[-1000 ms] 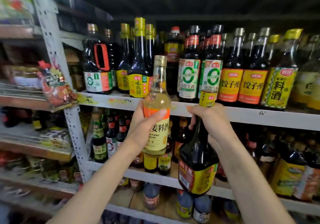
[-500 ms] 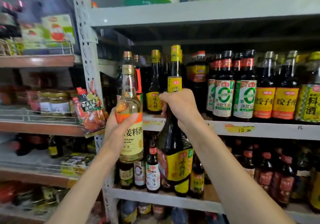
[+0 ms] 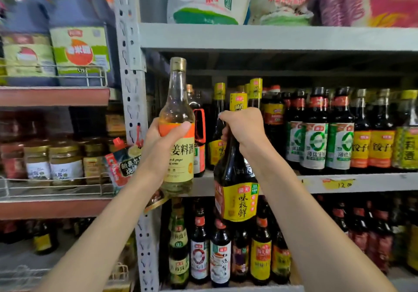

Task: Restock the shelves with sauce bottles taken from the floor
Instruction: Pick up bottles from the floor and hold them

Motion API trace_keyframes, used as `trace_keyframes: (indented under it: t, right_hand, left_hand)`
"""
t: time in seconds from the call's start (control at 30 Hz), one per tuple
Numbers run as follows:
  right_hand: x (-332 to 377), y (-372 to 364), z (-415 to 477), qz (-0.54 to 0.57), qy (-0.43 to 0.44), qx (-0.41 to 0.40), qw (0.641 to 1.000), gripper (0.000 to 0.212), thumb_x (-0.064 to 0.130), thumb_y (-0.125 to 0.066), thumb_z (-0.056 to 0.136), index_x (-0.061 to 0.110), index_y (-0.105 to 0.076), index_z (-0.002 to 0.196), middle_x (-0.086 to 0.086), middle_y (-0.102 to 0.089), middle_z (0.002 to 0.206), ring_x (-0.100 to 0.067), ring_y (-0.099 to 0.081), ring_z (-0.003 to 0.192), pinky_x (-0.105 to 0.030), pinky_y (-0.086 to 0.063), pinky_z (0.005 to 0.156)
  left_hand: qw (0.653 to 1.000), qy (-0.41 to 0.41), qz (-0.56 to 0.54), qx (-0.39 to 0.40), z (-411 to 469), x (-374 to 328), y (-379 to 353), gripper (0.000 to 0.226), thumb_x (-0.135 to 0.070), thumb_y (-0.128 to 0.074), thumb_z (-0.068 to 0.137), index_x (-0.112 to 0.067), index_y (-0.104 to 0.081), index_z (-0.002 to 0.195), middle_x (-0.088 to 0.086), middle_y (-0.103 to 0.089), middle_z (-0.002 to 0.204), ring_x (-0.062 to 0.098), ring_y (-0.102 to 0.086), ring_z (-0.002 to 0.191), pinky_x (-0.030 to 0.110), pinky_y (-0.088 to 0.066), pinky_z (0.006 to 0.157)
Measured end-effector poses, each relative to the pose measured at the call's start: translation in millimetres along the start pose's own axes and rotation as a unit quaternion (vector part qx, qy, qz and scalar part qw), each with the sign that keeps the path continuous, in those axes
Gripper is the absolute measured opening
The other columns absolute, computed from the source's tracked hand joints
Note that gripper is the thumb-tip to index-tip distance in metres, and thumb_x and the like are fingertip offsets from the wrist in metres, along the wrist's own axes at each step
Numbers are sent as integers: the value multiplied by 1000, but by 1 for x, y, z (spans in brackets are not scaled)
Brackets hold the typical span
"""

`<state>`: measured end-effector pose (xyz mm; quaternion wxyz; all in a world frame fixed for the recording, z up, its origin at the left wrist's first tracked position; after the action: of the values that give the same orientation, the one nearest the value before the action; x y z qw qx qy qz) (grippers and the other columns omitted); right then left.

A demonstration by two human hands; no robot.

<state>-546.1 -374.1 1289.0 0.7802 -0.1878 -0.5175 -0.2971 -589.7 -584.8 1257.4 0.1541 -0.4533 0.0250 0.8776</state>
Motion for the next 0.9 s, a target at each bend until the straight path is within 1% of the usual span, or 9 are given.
trace_keyframes:
  t: [0.07,0.17,0.23,0.33,0.43,0.53,0.67,0.8,0.9]
  right_hand:
    - [12,-4,7,7,10,-11,1000,16,18,-72,84,2,-69,82,-3,-61,47,-19,-61,44,-38,-60,63]
    - [28,-7,17,15,28,-25,999,14,17,-72,83,3,-70,83,-2,-62,48,-17,-63,45,-32,-59,56]
    - [37,-10,23,21,39,-30,999,13,15,-71,83,3,-68,81,-1,-62,47,-15,-62,44,-26,-53,50]
    - [44,-15,33,43,37,-26,998,14,13,-71,84,0,-67,87,-6,-62,54,-17,-62,47,-24,-51,49]
    - [51,-14,43,47,42,-40,997,12,11,-69,83,0,-66,85,-3,-60,48,-17,-61,44,-24,-52,49]
    - [58,-14,52,39,64,-64,995,10,11,-69,82,2,-65,82,0,-59,47,-13,-60,42,-18,-48,44]
    - [50,-24,65,27,76,-76,994,11,15,-69,84,10,-61,79,1,-61,52,-9,-60,40,-20,-51,46]
    - [38,-34,80,0,72,-91,993,14,22,-71,85,12,-62,83,0,-66,60,-7,-63,40,-20,-51,48]
    - [36,-41,90,-16,73,-92,993,15,24,-72,85,14,-62,85,-1,-68,64,-7,-64,43,-23,-56,53]
  left_hand:
    - [1000,0,-10,3,9,-1,-1,55,-56,-75,64,-29,-61,110,-3,-75,96,14,-73,84,25,-57,62]
    - [1000,-2,-10,10,22,-2,-3,57,-56,-75,63,-27,-61,111,1,-74,100,16,-73,87,31,-55,69]
    - [1000,-4,-9,10,30,-2,-3,54,-54,-75,65,-28,-60,110,-3,-74,97,13,-73,84,27,-54,66]
    - [1000,-2,-26,9,38,1,-3,47,-50,-75,68,-27,-61,107,-4,-75,92,13,-73,80,20,-54,56]
    - [999,3,-38,17,42,6,-5,46,-50,-73,70,-28,-60,108,-4,-75,95,13,-73,82,21,-55,58]
    - [999,6,-48,23,44,10,-6,47,-49,-74,69,-27,-60,108,-1,-74,97,14,-73,83,21,-56,58]
    - [998,1,-56,21,48,9,-5,44,-46,-74,69,-27,-60,106,2,-74,96,17,-74,82,22,-56,59]
    - [998,-4,-55,15,51,9,-1,42,-47,-74,69,-29,-61,104,1,-75,96,16,-74,83,21,-56,58]
    - [999,-6,-44,14,51,9,1,44,-50,-74,68,-29,-62,105,0,-74,98,16,-73,86,27,-55,64]
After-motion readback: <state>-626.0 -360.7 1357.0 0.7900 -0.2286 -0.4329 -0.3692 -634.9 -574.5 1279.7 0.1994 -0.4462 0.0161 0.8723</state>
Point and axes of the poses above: each hand's wrist, its own z-axis towards the middle knuckle, its own y-axis out of the back of the hand, x = y × z, the point moved 9 cm from there along z, towards the middle knuckle
